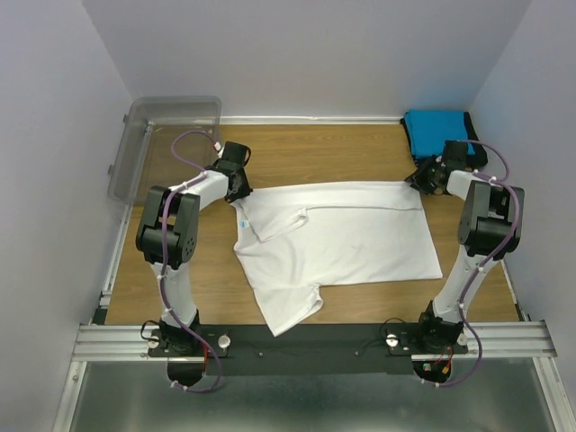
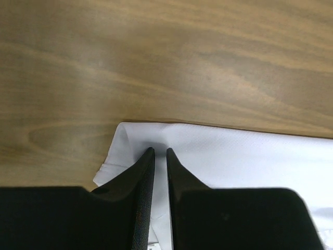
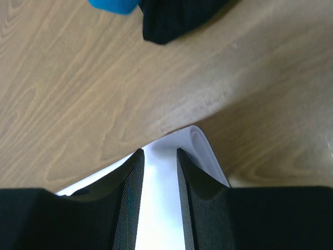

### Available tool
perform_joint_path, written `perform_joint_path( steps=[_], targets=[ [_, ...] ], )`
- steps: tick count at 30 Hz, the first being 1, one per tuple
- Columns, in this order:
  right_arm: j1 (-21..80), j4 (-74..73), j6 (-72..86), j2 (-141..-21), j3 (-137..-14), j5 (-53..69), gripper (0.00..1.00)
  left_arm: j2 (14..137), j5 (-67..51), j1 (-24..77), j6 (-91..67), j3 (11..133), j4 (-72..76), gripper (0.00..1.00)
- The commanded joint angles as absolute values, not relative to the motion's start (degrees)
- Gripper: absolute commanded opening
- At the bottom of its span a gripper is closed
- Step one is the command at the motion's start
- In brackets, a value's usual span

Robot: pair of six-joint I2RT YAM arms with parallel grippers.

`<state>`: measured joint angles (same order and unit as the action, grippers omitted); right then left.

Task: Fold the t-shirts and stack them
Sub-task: Fold the tshirt

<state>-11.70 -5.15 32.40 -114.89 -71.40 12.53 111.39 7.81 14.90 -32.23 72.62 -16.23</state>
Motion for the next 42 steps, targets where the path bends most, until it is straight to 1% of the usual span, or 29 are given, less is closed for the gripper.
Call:
perform_joint_path(
  steps=[1, 5, 11, 13, 15, 16, 18, 19, 20, 22, 26, 29, 30, 32, 36, 39, 40, 42],
  targets=[
    [-12.66, -7.82, 31.11, -121.11, -72.77, 9.84, 0.40, 115.57, 10.02, 13.80, -31.64, 76.19, -18.28, 0.23],
    [-12.66, -8.00, 29.71, -124.62, -77.59, 12.48, 0.40, 119.61, 10.37, 13.80, -29.89, 83.65, -18.81, 0.24],
    [-12.48, -8.17, 28.30, -125.95, -81.91, 15.03, 0.41, 126.29, 11.07, 13.80, -27.78, 93.24, -21.44, 0.25],
    [-11.96, -8.88, 27.34, -124.90, -83.32, 14.94, 0.43, 127.52, 11.69, 13.71, -27.16, 96.49, -22.06, 0.28],
    [-11.16, -9.84, 26.55, -123.32, -84.11, 14.24, 0.44, 127.27, 11.95, 13.62, -26.72, 98.34, -21.80, 0.34],
    [-10.90, -10.19, 25.59, -121.57, -84.63, 13.46, 0.45, 126.13, 12.04, 13.62, -26.37, 98.52, -21.62, 0.41],
    [-10.29, -11.50, 24.62, -119.37, -85.08, 12.40, 0.47, 124.11, 12.04, 13.62, -26.28, 98.18, -21.10, 0.50],
    [-10.11, -12.04, 23.91, -116.92, -85.08, 10.91, 0.48, 121.40, 11.69, 13.62, -26.19, 97.74, -20.48, 0.58],
    [-9.76, -12.91, 23.65, -115.59, -84.90, 10.03, 0.50, 119.90, 11.60, 13.71, -26.28, 97.13, -20.13, 0.60],
    [-9.41, -13.80, 23.47, -111.30, -83.94, 7.31, 0.53, 115.08, 11.25, 14.06, -26.54, 94.93, -20.13, 0.66],
    [-7.65, -20.29, 22.85, -106.44, -81.74, 2.12, 0.59, 105.93, 9.76, 15.64, -27.77, 88.78, -21.27, 0.72],
    [-5.81, -25.30, 23.55, -99.26, -75.70, -1.56, 0.67, 98.98, 8.88, 17.74, -28.21, 81.67, -23.46, 0.72],
    [-5.63, -27.23, 23.73, -97.75, -73.76, -2.10, 0.68, 97.31, 8.27, 18.28, -28.13, 77.21, -23.99, 0.73],
    [-5.45, -29.26, 24.17, -94.32, -70.24, -3.25, 0.70, 92.13, 7.48, 19.68, -27.95, 72.27, -24.96, 0.73],
    [-5.36, -35.75, 24.08, -84.76, -59.45, -8.59, 0.72, 82.21, 5.89, 23.80, -29.26, 57.27, -28.20, 0.73],
    [-5.36, -39.53, 25.40, -80.43, -54.24, -11.94, 0.72, 77.27, 6.06, 25.66, -30.41, 50.13, -30.49, 0.73],
    [-5.62, -40.68, 28.18, -79.38, -52.66, -13.35, 0.75, 75.86, 5.98, 26.19, -30.76, 48.79, -31.72, 0.73],
    [-5.71, -41.13, 29.17, -76.56, -48.79, -11.52, 0.75, 72.17, 5.89, 26.37, -31.73, 46.06, -32.60, 0.74]
  ],
)
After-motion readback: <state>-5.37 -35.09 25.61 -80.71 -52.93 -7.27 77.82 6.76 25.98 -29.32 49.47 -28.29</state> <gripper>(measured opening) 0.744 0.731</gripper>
